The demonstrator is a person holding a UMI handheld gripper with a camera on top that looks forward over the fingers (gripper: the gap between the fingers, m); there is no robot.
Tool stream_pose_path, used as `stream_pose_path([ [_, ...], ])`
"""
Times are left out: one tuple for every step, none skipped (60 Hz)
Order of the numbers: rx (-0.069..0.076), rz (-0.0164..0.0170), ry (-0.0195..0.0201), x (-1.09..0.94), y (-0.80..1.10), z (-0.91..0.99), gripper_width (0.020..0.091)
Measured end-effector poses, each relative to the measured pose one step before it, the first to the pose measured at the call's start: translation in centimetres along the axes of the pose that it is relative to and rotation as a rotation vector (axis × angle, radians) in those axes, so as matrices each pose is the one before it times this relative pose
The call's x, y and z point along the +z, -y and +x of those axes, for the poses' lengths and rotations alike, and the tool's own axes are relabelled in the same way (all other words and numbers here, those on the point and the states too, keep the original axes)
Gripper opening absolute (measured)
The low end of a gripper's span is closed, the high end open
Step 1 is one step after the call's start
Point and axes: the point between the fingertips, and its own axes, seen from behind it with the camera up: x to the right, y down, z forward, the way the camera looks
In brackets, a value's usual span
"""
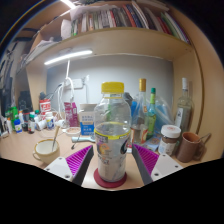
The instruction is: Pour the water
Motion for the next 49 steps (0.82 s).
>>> stream_pose_path([
  [-0.0053, -0.00122, -0.00674, -0.348, -0.007, 0.113, 0.0848],
  [-0.0045, -0.00289, -0.00670, -0.434, 0.008, 0.061, 0.0847],
  [-0.0050, -0.00266, -0.00521, -0.413, -0.035, 0.047, 0.0846],
  [-0.0050, -0.00280, -0.00476, -0.457, -0.078, 0.025, 0.0846],
  [-0.0036, -0.00231, -0.00380, -0.483, -0.062, -0.009, 0.0847],
  [-0.0026, -0.00247, -0.00290, -0.515, -0.082, -0.036, 0.0848],
  [-0.0024, -0.00299, -0.00153, -0.519, -0.114, -0.062, 0.0848],
  [-0.0023, -0.00348, -0.00095, -0.570, -0.112, -0.070, 0.0847],
  [-0.0026, -0.00144, 0.00080, -0.542, -0.044, 0.022, 0.0848],
  [0.0017, 0.00042, -0.00083, -0.726, -0.057, -0.137, 0.0848],
  [0.0027, 0.00327, -0.00010, -0.658, 0.032, -0.121, 0.0848],
  [0.0030, 0.00425, 0.00059, -0.719, 0.056, -0.155, 0.0849],
  [0.0043, 0.00439, 0.00044, -0.696, 0.059, -0.158, 0.0850],
  [0.0045, 0.00363, -0.00051, -0.731, 0.048, -0.129, 0.0849],
  [0.0049, 0.00305, -0.00179, -0.751, 0.050, -0.110, 0.0850],
  [0.0043, 0.00292, -0.00102, -0.689, 0.099, -0.038, 0.0850],
  [0.0048, 0.00511, -0.00357, -0.813, 0.064, -0.063, 0.0850],
  [0.0061, 0.00695, -0.00531, -0.816, 0.099, -0.073, 0.0848],
  [0.0066, 0.00630, -0.00564, -0.801, 0.056, -0.037, 0.0848],
  [0.0076, 0.00245, -0.00766, -0.779, -0.014, -0.027, 0.0847],
  [0.0062, -0.00130, -0.00685, -0.791, -0.143, -0.040, 0.0845],
  [0.0030, -0.00444, -0.00240, -0.773, -0.229, -0.145, 0.0844],
  [-0.0015, -0.00482, 0.00197, -0.775, -0.274, -0.236, 0.0841],
  [-0.0054, -0.00500, 0.00530, -0.737, -0.294, -0.310, 0.0835],
  [-0.0072, -0.00277, 0.00510, -0.639, -0.320, -0.372, 0.0835],
  [-0.0062, -0.00162, 0.00479, -0.815, -0.265, -0.395, 0.0836],
  [-0.0030, 0.00061, 0.00081, -0.714, -0.172, -0.275, 0.0841],
  [0.0006, 0.00072, -0.00217, -0.678, -0.176, -0.224, 0.0850],
  [0.0028, 0.00026, -0.00388, -0.685, -0.192, -0.167, 0.0852],
  [0.0047, 0.00166, -0.00489, -0.674, -0.159, -0.135, 0.0854],
  [0.0052, 0.00296, -0.00448, -0.636, -0.144, -0.132, 0.0854],
  [0.0056, 0.00270, -0.00415, -0.606, -0.122, -0.125, 0.0853],
  [0.0057, 0.00075, -0.00301, -0.584, -0.157, -0.116, 0.0851],
  [0.0063, 0.00000, -0.00196, -0.460, -0.197, -0.022, 0.0854],
  [0.0054, 0.00028, -0.00149, -0.555, -0.209, -0.169, 0.0855],
  [0.0039, 0.00132, -0.00128, -0.638, -0.205, -0.136, 0.0854],
  [0.0008, 0.00323, 0.00009, -0.495, -0.101, -0.102, 0.0855],
  [-0.0012, 0.00390, 0.00000, -0.525, -0.058, -0.111, 0.0854],
  [-0.0019, 0.00448, -0.00052, -0.492, -0.046, -0.114, 0.0855],
  [-0.0024, 0.00434, -0.00160, -0.496, 0.008, -0.100, 0.0855],
  [-0.0032, 0.00365, -0.00247, -0.516, -0.010, -0.063, 0.0854],
  [-0.0042, 0.00319, -0.00346, -0.491, 0.019, -0.046, 0.0853],
  [-0.0045, 0.00401, -0.00373, -0.464, -0.002, -0.042, 0.0853],
  [-0.0068, 0.00604, -0.00326, -0.287, 0.121, -0.027, 0.0854],
  [-0.0032, 0.00644, -0.00217, -0.437, 0.056, -0.056, 0.0855],
  [-0.0030, 0.00608, -0.00130, -0.422, 0.084, -0.072, 0.0853],
  [-0.0023, 0.00490, -0.00155, -0.426, 0.101, -0.044, 0.0852],
  [-0.0011, 0.00378, -0.00118, -0.385, 0.083, -0.057, 0.0854],
  [-0.0001, 0.00295, -0.00040, -0.357, 0.069, -0.067, 0.0852],
])
